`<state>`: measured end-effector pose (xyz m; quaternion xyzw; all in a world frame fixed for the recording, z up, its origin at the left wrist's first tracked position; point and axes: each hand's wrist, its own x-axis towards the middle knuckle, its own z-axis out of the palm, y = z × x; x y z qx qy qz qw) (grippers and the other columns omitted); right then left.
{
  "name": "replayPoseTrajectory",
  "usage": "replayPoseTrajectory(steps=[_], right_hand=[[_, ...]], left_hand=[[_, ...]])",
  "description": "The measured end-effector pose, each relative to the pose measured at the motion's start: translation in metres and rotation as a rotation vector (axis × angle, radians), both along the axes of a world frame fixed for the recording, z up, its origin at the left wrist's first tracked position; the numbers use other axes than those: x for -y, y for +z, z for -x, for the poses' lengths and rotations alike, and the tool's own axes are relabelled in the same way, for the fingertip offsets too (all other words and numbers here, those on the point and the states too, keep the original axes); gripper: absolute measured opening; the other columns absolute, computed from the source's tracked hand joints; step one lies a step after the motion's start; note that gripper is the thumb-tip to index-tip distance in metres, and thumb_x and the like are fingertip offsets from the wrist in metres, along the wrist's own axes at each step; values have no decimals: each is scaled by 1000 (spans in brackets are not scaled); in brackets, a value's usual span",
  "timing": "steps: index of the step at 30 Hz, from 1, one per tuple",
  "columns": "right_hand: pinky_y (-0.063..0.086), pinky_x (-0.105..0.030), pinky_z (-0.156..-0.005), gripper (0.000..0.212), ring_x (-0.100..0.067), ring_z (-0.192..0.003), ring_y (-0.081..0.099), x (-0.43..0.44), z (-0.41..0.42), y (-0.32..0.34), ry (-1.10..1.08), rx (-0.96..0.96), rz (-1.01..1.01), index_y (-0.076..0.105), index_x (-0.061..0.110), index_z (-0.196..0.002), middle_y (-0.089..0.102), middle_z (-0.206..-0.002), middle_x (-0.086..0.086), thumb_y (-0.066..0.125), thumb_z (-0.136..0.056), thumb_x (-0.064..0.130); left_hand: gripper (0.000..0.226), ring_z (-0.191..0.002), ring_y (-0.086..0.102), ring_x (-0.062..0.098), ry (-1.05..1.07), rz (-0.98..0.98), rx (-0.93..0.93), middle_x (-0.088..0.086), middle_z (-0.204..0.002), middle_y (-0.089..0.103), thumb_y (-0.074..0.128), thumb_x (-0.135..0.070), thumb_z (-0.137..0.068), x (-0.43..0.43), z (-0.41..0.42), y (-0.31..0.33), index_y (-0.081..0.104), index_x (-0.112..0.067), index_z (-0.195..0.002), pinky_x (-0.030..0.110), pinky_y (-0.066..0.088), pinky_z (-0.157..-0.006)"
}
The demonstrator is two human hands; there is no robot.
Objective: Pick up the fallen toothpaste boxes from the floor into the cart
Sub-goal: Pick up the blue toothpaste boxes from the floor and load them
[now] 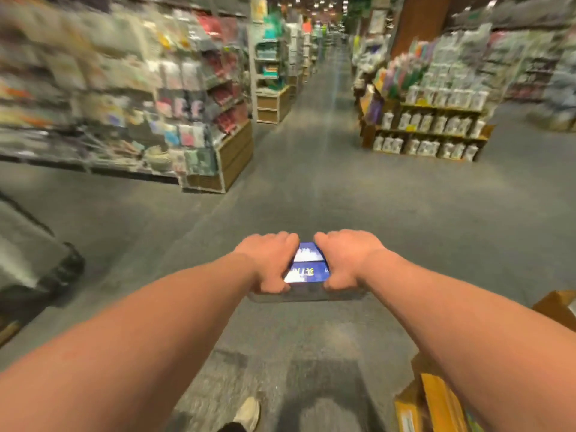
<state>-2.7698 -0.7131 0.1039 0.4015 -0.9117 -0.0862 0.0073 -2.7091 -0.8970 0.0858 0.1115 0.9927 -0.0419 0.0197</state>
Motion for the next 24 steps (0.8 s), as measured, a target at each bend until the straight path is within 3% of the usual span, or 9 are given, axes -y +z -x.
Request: replayPoseTrajectory(steps=[5,10,15,21,24], right_hand=[[40,-33,-67,49,-30,-96,64,45,-94,31,146,44,-1,41,24,-101,63,-102,-2,69,-71,52],[43,-34,-63,54,-26,-83,60,123,-174,51,244,23,13,39,26,-97,50,-84,6,73,-65,52],[40,-32,-59,55,-24,-75,55,224,-248,57,302,12,54,39,27,-95,49,-78,9,74,-63,55],[42,-33,-67,59,-27,-92,64,364,-340,29,358,68,110,42,27,-102,62,-96,4,72,-61,57],[40,-34,-68,57,-27,-96,66,379,-362,16,330,86,135,44,26,-106,64,-102,1,72,-65,54]], left_hand=[[58,-100,60,30,142,-1,37,5,-112,54,76,-49,-75,39,-115,28,30,-24,-102,36,40,-70],[63,-99,60,27,252,20,17,2,-111,54,78,-53,-72,107,-215,50,30,-25,-101,36,43,-72],[73,-106,60,28,364,61,19,3,-119,56,81,-55,-70,201,-301,66,40,-19,-119,40,51,-81],[74,-108,62,28,448,143,52,2,-118,57,81,-55,-68,331,-399,54,42,-20,-120,36,47,-80],[74,-107,62,29,414,196,59,3,-116,56,78,-54,-66,348,-419,46,41,-20,-120,39,53,-84]])
